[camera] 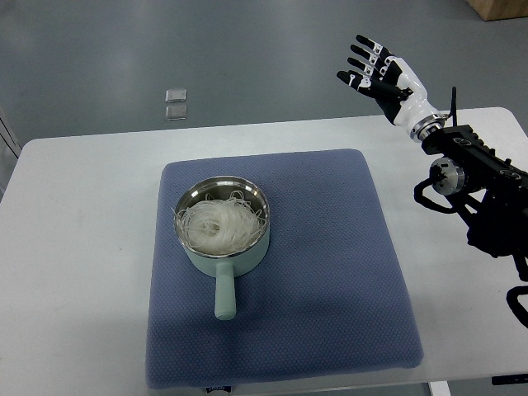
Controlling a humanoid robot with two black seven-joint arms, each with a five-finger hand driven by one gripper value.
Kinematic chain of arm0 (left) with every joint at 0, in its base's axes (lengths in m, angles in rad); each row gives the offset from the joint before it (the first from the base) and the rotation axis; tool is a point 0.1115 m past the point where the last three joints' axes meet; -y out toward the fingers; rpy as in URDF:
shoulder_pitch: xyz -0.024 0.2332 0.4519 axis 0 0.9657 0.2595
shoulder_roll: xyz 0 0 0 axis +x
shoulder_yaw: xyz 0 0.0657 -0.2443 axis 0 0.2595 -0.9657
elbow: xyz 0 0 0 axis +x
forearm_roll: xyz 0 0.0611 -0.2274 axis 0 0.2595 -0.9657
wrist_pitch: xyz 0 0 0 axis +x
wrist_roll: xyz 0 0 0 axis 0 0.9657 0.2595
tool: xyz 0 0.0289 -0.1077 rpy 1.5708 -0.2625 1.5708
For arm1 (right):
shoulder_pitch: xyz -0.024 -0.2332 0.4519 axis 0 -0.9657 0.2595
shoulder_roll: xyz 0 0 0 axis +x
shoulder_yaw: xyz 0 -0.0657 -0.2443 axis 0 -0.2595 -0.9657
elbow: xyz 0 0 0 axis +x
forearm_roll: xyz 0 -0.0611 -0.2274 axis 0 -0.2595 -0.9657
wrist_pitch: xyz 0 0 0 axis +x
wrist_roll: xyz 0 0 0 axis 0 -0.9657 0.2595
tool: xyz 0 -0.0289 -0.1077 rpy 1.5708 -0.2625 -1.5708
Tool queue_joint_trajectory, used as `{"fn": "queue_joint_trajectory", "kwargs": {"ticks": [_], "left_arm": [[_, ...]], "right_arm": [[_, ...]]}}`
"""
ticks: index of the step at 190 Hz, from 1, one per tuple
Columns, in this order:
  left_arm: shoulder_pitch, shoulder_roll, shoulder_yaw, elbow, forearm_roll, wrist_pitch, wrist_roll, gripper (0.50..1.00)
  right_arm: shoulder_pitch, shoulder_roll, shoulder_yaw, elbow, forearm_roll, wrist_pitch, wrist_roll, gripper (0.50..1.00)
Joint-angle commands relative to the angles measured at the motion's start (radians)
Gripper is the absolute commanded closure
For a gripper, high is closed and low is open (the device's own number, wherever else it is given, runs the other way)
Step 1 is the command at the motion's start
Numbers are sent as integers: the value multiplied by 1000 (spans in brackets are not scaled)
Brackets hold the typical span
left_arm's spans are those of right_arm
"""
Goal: Put vermicelli into pot with right hand
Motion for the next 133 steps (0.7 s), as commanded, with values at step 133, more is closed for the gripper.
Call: {"fn": "queue_joint_trajectory", "kwargs": {"ticks": [133], "left_arm": [[0, 0, 1, 0, 0, 0, 0, 500]], "right_arm": [[-46, 63, 15, -40, 238, -22, -6, 583]]}}
